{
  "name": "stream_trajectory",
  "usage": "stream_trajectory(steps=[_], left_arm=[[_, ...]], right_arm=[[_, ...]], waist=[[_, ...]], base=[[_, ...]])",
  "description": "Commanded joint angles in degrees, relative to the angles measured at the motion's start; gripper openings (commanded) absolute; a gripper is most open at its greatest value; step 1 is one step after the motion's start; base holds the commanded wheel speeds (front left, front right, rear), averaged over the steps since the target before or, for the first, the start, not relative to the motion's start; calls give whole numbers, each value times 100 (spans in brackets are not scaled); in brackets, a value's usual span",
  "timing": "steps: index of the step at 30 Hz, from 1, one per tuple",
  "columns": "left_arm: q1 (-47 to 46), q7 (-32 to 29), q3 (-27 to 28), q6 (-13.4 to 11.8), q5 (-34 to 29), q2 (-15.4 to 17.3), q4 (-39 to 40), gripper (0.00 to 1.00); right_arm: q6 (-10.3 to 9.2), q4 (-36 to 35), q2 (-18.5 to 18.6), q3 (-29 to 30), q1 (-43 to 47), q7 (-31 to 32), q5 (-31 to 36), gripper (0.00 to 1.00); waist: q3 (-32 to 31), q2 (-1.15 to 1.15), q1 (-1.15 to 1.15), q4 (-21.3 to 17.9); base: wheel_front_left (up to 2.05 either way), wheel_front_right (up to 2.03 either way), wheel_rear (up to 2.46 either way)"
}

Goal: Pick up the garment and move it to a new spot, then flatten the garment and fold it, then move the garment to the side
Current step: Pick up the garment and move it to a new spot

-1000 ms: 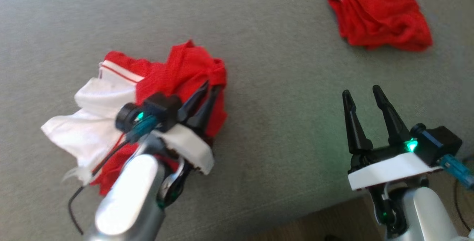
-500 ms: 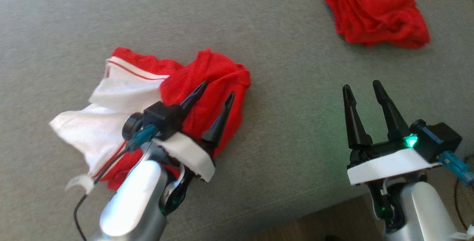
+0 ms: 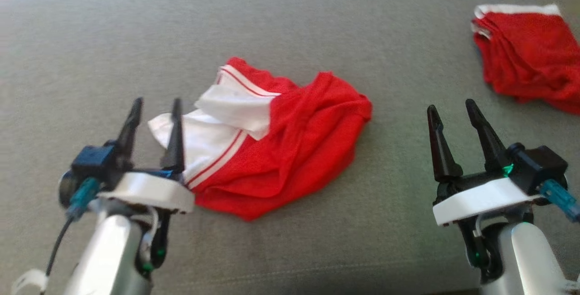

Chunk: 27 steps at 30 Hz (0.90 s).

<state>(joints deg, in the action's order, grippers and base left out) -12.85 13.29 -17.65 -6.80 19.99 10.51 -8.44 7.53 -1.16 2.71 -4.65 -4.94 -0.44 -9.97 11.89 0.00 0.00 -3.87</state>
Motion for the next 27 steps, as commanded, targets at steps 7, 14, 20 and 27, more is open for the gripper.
stream_trajectory(steps=[7, 14, 20, 27], left_arm=[[319, 146, 675, -139, 50, 366, 65, 100], [699, 158, 634, -65, -18, 479, 181, 100], [1040, 120, 527, -89, -41, 498, 396, 100], [1348, -4, 418, -156, -44, 503, 570, 100]], right_arm=[[-4, -184, 17, -81, 103, 155, 106, 100], [-4, -116, 17, -59, 260, 209, 100, 100], [-4, -100, 17, -82, 439, 264, 88, 100], [-4, -131, 17, -128, 621, 358, 132, 100]], waist=[[-445, 0, 0, 487], [-650, 0, 0, 503], [-859, 0, 0, 425], [-1088, 0, 0, 382]], base=[[0, 0, 0], [0, 0, 0], [0, 0, 0], [0, 0, 0]])
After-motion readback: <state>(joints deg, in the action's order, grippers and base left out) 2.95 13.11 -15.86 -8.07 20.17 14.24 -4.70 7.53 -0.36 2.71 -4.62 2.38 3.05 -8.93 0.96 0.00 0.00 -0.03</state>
